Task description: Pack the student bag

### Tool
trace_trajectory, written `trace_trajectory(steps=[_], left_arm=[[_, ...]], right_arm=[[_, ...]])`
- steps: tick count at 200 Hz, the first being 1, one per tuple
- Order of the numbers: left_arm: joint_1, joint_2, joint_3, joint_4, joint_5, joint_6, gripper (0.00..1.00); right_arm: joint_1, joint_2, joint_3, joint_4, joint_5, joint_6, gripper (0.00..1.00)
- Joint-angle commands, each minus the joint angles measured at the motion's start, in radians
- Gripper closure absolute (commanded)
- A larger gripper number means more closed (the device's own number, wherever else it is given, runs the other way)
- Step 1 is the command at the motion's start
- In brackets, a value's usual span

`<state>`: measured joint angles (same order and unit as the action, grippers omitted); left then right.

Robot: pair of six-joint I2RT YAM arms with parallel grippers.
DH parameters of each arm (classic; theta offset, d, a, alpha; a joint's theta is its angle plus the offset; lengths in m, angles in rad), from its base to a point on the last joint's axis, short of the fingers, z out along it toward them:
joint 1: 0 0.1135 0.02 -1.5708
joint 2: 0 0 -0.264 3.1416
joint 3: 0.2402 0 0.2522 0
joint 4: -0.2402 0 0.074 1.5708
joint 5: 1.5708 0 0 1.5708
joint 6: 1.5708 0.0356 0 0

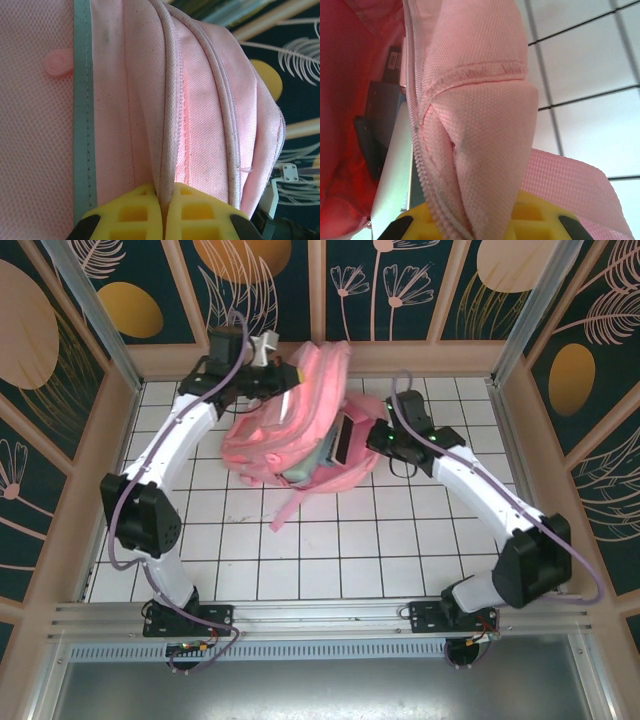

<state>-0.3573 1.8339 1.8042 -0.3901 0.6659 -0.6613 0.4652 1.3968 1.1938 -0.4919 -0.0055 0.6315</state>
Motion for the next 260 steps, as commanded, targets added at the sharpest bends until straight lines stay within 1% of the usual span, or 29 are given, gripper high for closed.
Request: trace_trajectory(steps=[1,23,50,66,99,105,110,125,134,147,154,158,173,187,202,226,260], left_arm=[[-0.078,0.041,0.086,0.172,0.083,-0.007,1.00],[-0.151,0.115,0.115,0.177,0.095,-0.004,1.00],[-0.218,0.215,0.149,0.149,0.089,0.013,1.00],[-0.234,0.260,0.143,0.134,0.081,0.018,1.00],[-0.236,0.275,0.037,0.155,0.056,0.019,1.00],[-0.237,0.273,0.017,0.158,0.054,0.020,0.94],[-0.238,0.270,0.002,0.158,0.055,0.022,0.90],[-0.237,0.254,-0.039,0.165,0.051,0.024,0.85],[-0.237,0.239,-0.060,0.171,0.046,0.024,0.79],[-0.236,0.218,-0.072,0.164,0.031,0.030,0.58],[-0.236,0.206,-0.074,0.152,0.019,0.037,0.51],[-0.236,0.195,-0.075,0.144,0.011,0.043,0.49],[-0.232,0.152,-0.092,0.125,-0.011,0.066,0.51],[-0.220,0.100,-0.126,0.116,-0.039,0.069,0.50],[-0.195,0.027,-0.195,0.112,-0.102,0.056,0.49],[-0.120,-0.136,-0.410,0.142,-0.217,-0.001,0.49],[0.018,-0.348,-0.757,0.237,-0.297,-0.103,0.48]], right_arm=[[-0.017,-0.126,-0.064,0.049,0.100,0.038,1.00],[-0.017,-0.199,-0.167,0.037,0.090,0.078,1.00],[-0.012,-0.274,-0.329,0.062,0.082,0.137,1.00],[-0.008,-0.293,-0.415,0.103,0.057,0.168,1.00],[0.007,-0.281,-0.552,0.215,0.025,0.229,1.00],[0.010,-0.270,-0.566,0.227,0.025,0.235,1.00],[0.012,-0.259,-0.575,0.237,-0.002,0.236,1.00],[0.021,-0.229,-0.581,0.242,0.007,0.235,1.00],[0.022,-0.213,-0.577,0.235,0.016,0.226,1.00],[0.016,-0.195,-0.566,0.218,0.053,0.210,1.00],[0.007,-0.188,-0.559,0.213,0.059,0.200,1.00],[0.003,-0.183,-0.555,0.212,0.058,0.194,1.00],[-0.010,-0.171,-0.543,0.214,0.054,0.179,1.00],[-0.012,-0.159,-0.536,0.218,0.050,0.173,1.00],[-0.014,-0.146,-0.527,0.213,0.060,0.163,1.00],[-0.042,-0.120,-0.522,0.219,0.073,0.127,1.00],[-0.118,-0.062,-0.485,0.221,0.076,0.047,1.00]])
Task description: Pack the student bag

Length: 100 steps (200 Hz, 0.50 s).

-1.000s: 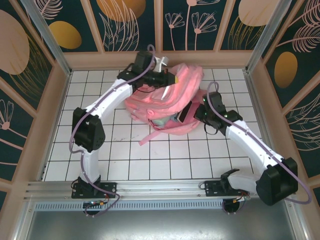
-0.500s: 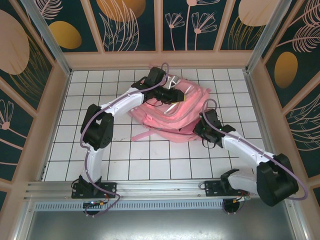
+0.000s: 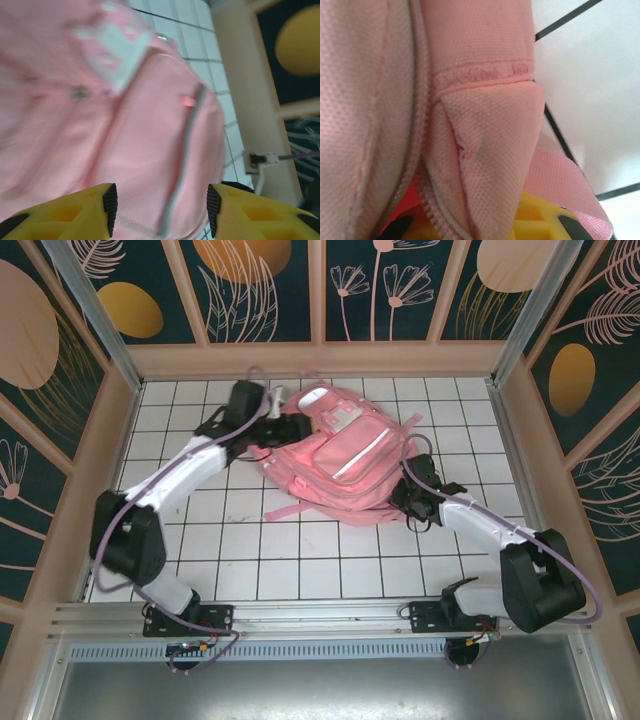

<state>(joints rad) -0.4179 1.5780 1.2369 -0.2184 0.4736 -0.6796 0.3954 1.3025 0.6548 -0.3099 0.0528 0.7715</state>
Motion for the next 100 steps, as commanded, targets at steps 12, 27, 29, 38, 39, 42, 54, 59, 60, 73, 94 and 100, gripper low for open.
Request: trace_trajectory(steps=[12,27,29,38,39,42,54,59,60,73,94,100], left_arm=[[0.109,-0.126,-0.292,0.099,-0.122,-0.118,0.48],[0.113,-0.134,-0.392,0.161,-0.114,-0.173,0.48],[0.114,-0.133,-0.405,0.177,-0.104,-0.184,0.48],[0.114,-0.124,-0.468,0.266,-0.051,-0.247,0.48],[0.113,-0.122,-0.474,0.276,-0.046,-0.256,0.48],[0.114,-0.119,-0.492,0.305,-0.033,-0.277,0.48],[0.113,-0.099,-0.552,0.416,0.000,-0.356,0.48],[0.114,-0.093,-0.574,0.460,0.008,-0.382,0.47],[0.113,-0.092,-0.576,0.464,0.010,-0.387,0.46],[0.113,-0.074,-0.606,0.529,0.012,-0.419,0.45],[0.113,-0.035,-0.619,0.575,0.024,-0.427,0.45],[0.113,-0.025,-0.619,0.591,0.035,-0.432,0.45]], right_arm=[[-0.082,0.055,0.075,0.040,0.023,-0.125,1.00],[-0.123,0.086,0.102,0.045,0.022,-0.169,0.99],[-0.128,0.090,0.107,0.045,0.022,-0.174,0.98],[-0.149,0.109,0.129,0.044,0.024,-0.202,0.91],[-0.150,0.112,0.131,0.043,0.024,-0.205,0.90],[-0.153,0.118,0.140,0.040,0.025,-0.215,0.86],[-0.158,0.135,0.178,0.016,0.031,-0.251,0.70],[-0.157,0.137,0.193,0.003,0.033,-0.259,0.64],[-0.157,0.138,0.195,0.000,0.033,-0.260,0.63],[-0.154,0.120,0.213,-0.025,0.034,-0.265,0.54],[-0.119,0.052,0.209,-0.051,0.050,-0.244,0.45],[-0.101,0.031,0.211,-0.070,0.074,-0.229,0.43]])
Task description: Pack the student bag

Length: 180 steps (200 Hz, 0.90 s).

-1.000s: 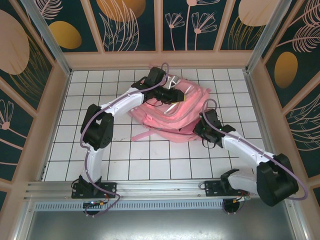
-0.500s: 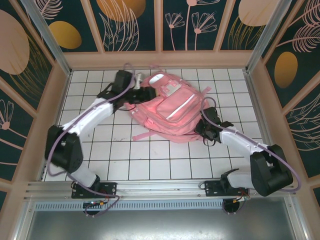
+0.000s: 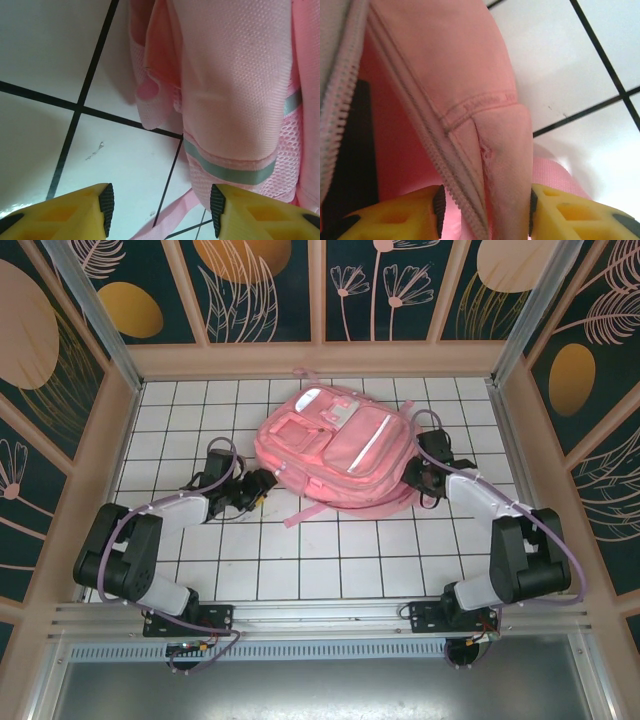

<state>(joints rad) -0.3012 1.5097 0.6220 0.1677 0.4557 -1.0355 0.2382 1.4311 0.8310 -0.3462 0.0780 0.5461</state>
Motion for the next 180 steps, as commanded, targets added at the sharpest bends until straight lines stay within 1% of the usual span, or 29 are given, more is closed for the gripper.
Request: trace_trajectory(steps=[1,9,25,49,51,55,67,79,88,102,117,126,132,142,154,164,168,180], left_arm=[[-0.004,0.045,-0.004,0.209,0.055,-0.077,0.45],[-0.004,0.054,-0.004,0.231,0.066,-0.085,0.45],[-0.007,0.057,-0.004,0.260,0.069,-0.098,0.44],[-0.015,0.044,-0.016,0.277,0.061,-0.108,0.44],[-0.016,0.042,-0.018,0.278,0.059,-0.108,0.44],[-0.018,0.036,-0.023,0.280,0.056,-0.110,0.44],[-0.028,0.022,-0.034,0.291,0.048,-0.110,0.44],[-0.040,0.029,-0.032,0.291,0.046,-0.099,0.44],[-0.045,0.052,-0.021,0.290,0.056,-0.092,0.44],[-0.047,0.095,-0.010,0.294,0.072,-0.098,0.46],[-0.049,0.120,-0.010,0.314,0.075,-0.100,0.50],[-0.049,0.135,-0.005,0.318,0.076,-0.099,0.58],[-0.049,0.144,0.000,0.319,0.077,-0.098,0.64],[-0.050,0.160,0.011,0.319,0.076,-0.094,0.73],[-0.053,0.176,0.031,0.317,0.072,-0.095,0.88],[-0.061,0.183,0.043,0.324,0.069,-0.111,0.98],[-0.068,0.184,0.049,0.331,0.067,-0.116,1.00],[-0.089,0.184,0.070,0.339,0.056,-0.135,1.00]], right_arm=[[0.060,-0.100,0.035,-0.037,0.053,0.000,0.42],[0.088,-0.123,0.040,-0.057,0.084,0.012,0.41],[0.178,-0.161,0.055,-0.103,0.161,0.057,0.36],[0.300,-0.185,0.066,-0.138,0.207,0.137,0.35],[0.302,-0.185,0.066,-0.139,0.209,0.145,0.35],[0.342,-0.183,0.065,-0.139,0.213,0.165,0.36],[0.416,-0.172,0.066,-0.121,0.219,0.190,0.36],[0.485,-0.144,0.083,-0.138,0.271,0.230,0.36],[0.514,-0.118,0.094,-0.165,0.308,0.266,0.35],[0.522,-0.085,0.096,-0.200,0.335,0.315,0.34],[0.518,-0.063,0.094,-0.204,0.344,0.316,0.34],[0.512,-0.055,0.092,-0.200,0.353,0.306,0.33],[0.499,-0.051,0.090,-0.197,0.355,0.298,0.33],[0.472,-0.048,0.089,-0.196,0.352,0.284,0.33],[0.430,-0.052,0.088,-0.196,0.348,0.267,0.33],[0.390,-0.064,0.083,-0.196,0.346,0.255,0.33],[0.371,-0.071,0.081,-0.199,0.344,0.252,0.33],[0.316,-0.093,0.078,-0.223,0.344,0.251,0.33]])
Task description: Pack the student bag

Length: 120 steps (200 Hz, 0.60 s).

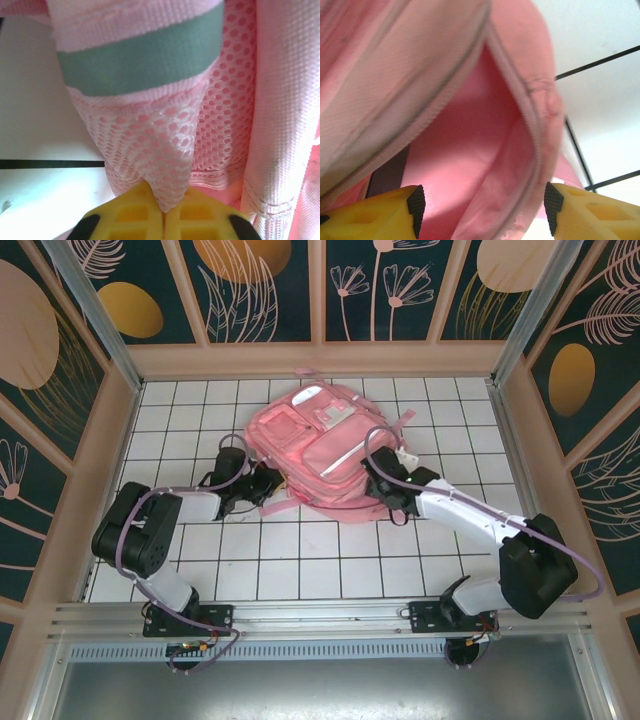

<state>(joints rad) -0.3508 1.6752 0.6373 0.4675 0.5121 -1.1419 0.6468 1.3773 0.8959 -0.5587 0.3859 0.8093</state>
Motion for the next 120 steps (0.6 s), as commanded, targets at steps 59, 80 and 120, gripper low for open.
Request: trace_trajectory(steps=[59,80,120], left_arm=[[-0.128,0.033,0.130,0.071,-0.029,-0.104,1.00],[-0.139,0.032,0.157,0.050,-0.028,-0.096,1.00],[-0.142,0.070,0.157,0.045,-0.017,-0.091,1.00]], right_arm=[[-0.132,-0.199,0.034,-0.034,0.052,-0.097,0.33],[-0.003,-0.196,0.035,0.071,-0.004,-0.142,0.37],[0.232,-0.006,0.096,0.243,-0.099,-0.124,0.55]])
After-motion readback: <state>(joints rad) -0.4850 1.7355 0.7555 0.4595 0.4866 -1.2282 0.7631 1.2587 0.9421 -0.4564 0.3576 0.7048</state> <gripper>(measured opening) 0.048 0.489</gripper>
